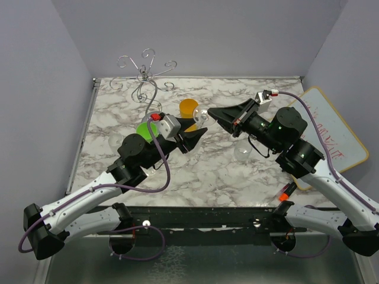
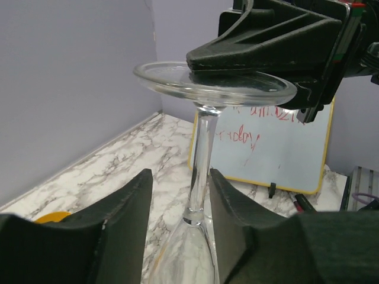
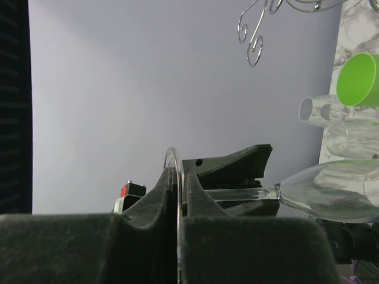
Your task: Place the wine glass upside down on the wine glass rack
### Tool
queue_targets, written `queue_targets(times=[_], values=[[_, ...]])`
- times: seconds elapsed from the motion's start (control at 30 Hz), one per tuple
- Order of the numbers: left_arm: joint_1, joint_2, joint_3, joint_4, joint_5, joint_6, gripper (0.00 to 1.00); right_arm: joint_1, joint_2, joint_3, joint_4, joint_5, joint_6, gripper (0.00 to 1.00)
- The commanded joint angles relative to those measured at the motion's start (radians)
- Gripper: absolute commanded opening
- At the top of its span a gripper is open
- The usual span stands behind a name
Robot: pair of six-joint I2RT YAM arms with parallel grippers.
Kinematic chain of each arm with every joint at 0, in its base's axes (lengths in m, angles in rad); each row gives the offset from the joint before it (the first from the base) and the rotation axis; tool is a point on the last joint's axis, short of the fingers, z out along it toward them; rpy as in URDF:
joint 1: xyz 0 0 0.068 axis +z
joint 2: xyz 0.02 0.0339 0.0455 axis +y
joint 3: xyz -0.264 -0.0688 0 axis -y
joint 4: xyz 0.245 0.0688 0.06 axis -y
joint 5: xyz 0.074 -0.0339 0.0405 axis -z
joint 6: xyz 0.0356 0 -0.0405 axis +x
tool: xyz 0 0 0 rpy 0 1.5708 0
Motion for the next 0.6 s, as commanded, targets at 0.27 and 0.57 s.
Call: queue_targets(times=[0.27, 0.57], values=[[0.000, -0.007, 0.016, -0.033, -0.066, -0.028, 0.74, 0.004, -0.019, -0.010, 0.048, 0.026, 0.035, 0.01], [0.000, -0.015, 0.026, -0.065, -0.020, -0.003, 0.38, 0.005, -0.006, -0.012, 0.044, 0.015, 0.037, 0.01]])
